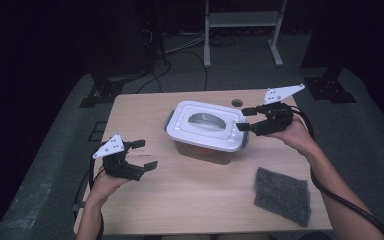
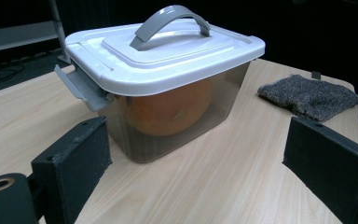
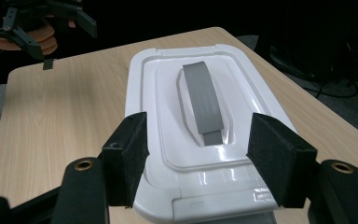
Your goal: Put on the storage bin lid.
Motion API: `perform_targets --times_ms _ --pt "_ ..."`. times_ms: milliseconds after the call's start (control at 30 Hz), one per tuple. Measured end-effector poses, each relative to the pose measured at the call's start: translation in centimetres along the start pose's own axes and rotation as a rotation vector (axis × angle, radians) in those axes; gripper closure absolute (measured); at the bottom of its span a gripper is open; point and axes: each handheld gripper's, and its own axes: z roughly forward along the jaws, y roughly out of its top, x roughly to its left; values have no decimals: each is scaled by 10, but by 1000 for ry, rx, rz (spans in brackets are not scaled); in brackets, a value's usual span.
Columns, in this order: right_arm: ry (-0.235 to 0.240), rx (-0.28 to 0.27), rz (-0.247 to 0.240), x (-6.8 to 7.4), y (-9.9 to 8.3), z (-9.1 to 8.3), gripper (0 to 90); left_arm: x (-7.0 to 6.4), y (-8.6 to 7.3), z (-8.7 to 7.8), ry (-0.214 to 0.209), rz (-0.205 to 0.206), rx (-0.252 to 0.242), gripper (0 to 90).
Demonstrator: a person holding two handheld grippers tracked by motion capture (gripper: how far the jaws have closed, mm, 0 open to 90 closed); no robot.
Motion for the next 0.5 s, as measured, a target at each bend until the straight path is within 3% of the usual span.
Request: perform_targets --times_ms 500 --pt "-30 -11 42 -2 -24 -22 344 0 0 0 3 0 5 66"
